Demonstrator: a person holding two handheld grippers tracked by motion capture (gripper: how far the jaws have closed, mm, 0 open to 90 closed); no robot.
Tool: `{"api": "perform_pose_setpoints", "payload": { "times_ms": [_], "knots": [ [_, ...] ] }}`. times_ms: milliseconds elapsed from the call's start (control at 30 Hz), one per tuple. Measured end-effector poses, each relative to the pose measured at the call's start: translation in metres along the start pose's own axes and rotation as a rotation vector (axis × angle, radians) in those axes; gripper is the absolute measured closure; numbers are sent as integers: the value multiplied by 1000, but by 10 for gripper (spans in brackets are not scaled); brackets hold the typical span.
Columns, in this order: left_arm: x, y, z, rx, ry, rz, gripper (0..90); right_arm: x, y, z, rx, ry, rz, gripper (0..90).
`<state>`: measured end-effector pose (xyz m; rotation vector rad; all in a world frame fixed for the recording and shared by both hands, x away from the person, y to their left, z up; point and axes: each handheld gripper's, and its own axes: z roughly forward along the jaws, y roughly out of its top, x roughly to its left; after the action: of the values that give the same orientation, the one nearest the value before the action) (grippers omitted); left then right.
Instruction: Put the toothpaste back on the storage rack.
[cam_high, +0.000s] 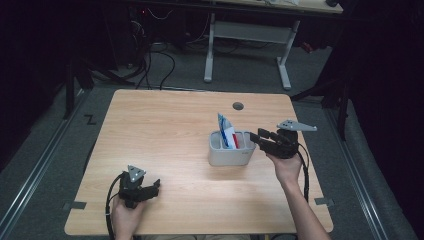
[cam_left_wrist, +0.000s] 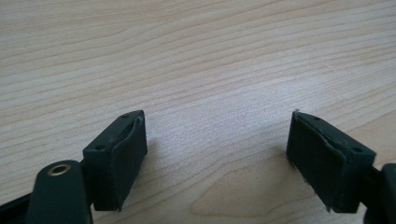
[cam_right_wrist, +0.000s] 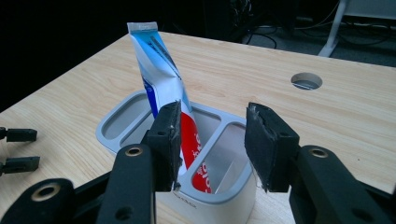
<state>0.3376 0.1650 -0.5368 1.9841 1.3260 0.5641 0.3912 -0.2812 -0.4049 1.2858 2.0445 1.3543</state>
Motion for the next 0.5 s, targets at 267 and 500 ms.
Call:
{"api": "perform_pose_setpoints", "payload": {
  "times_ms": [267, 500],
  "knots": [
    [0, 0, 0, 0, 1, 0, 207, -2, -1, -9, -18, -1, 1, 566],
    [0, 0, 0, 0, 1, 0, 207, -4, -4, -15, -25, -2, 9, 566]
  ]
}}
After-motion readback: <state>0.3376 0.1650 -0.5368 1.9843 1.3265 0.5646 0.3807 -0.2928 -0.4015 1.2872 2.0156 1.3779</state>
